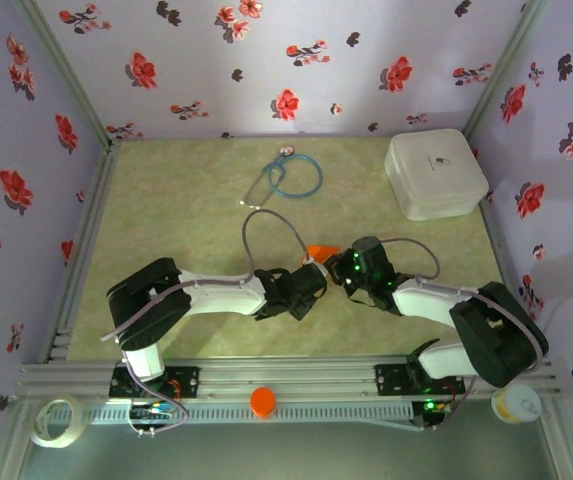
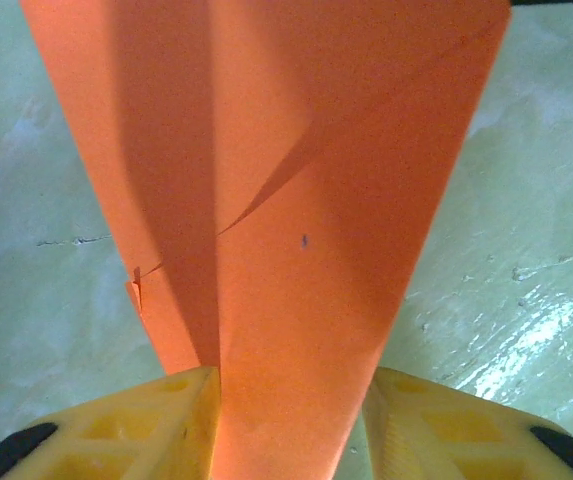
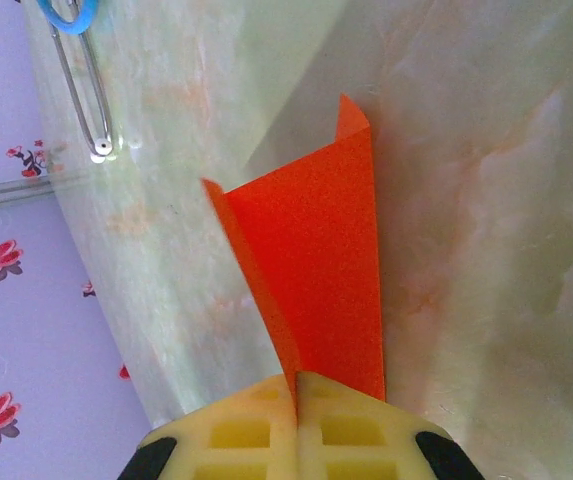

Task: Fold a paper plane with a square sheet of paper (pick it up from the middle)
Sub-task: Fold the wing for the fifth time at the center of the table.

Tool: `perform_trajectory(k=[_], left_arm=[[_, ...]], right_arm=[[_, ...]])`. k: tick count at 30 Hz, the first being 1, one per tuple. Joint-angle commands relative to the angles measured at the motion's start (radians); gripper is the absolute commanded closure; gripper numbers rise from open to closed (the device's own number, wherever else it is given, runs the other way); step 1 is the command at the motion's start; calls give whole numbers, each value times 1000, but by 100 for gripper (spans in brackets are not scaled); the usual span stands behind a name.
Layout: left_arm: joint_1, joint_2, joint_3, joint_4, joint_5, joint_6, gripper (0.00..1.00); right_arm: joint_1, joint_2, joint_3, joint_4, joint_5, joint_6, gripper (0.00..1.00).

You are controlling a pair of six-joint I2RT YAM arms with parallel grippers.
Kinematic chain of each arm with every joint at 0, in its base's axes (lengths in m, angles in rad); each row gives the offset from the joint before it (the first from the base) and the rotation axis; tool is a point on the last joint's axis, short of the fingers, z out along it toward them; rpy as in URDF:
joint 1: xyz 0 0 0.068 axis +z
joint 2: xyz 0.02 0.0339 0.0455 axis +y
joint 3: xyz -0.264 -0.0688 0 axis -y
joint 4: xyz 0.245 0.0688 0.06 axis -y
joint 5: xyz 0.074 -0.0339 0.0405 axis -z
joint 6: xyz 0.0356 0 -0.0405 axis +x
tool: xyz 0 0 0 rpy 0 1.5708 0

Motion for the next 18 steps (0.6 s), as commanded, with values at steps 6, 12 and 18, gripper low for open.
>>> perform_trajectory(k=[6, 12, 18], left_arm=[[-15, 18, 29, -38, -45, 17, 66], [-16, 21, 32, -47, -57, 17, 68], [-17, 22, 35, -50, -60, 17, 68]], right_arm=[[8, -21, 18, -24, 18, 11, 100], [8, -27, 15, -27, 21, 10, 100], [8, -33, 16, -31, 21, 9, 100]])
